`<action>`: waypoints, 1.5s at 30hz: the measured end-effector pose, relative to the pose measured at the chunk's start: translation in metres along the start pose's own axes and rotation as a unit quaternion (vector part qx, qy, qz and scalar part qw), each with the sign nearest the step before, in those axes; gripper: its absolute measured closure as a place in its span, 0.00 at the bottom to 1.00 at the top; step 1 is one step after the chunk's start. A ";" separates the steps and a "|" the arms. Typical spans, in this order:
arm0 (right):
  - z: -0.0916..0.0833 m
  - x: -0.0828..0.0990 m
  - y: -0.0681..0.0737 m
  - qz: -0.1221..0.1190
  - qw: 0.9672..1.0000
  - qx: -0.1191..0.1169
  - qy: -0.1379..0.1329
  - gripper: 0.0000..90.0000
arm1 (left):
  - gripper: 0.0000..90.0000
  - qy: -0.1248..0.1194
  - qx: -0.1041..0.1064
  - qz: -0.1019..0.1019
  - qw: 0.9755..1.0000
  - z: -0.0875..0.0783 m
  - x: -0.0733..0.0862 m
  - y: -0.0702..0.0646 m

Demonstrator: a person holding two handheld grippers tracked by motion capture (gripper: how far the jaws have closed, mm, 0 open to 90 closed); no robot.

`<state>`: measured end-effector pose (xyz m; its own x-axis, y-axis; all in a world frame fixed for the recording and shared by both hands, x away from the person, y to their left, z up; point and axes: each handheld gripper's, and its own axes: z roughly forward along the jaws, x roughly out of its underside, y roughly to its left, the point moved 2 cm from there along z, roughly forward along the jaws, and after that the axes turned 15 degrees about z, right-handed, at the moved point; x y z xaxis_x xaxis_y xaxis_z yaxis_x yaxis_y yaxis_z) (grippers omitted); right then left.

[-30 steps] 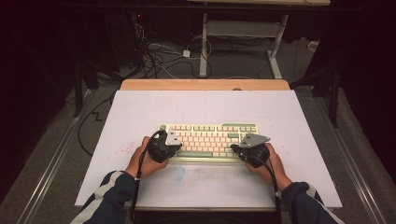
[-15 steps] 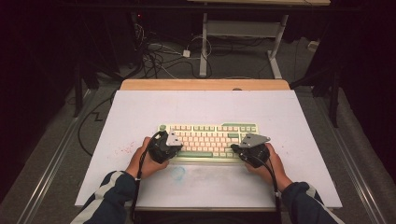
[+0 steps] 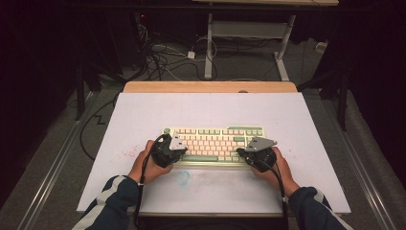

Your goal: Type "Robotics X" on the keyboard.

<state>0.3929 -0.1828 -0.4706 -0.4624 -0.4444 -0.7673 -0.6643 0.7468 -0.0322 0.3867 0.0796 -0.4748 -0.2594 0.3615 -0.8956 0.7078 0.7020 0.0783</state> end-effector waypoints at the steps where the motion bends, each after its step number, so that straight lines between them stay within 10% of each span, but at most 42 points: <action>1: 0.000 0.000 0.000 0.001 1.000 0.000 0.001 1.00 | 0.93 0.000 -0.001 0.001 1.000 0.000 0.000 0.000; 18: -0.015 -0.014 0.001 0.017 0.998 -0.004 -0.056 0.89 | 0.73 -0.051 -0.027 0.006 0.998 -0.008 -0.010 0.005; 35: -0.018 -0.018 0.006 0.026 0.995 0.032 -0.094 0.32 | 0.28 -0.085 -0.050 0.007 0.995 -0.009 -0.014 0.004; 45: -0.017 -0.019 0.006 0.042 0.992 0.049 -0.111 0.19 | 0.18 -0.088 -0.051 0.011 0.995 -0.008 -0.014 0.002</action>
<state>0.3875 -0.1786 -0.4452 -0.3662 -0.2676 -0.8912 -0.5634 0.8261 -0.0165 0.3861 0.0810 -0.4587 -0.1203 0.2708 -0.9551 0.6393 0.7572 0.1342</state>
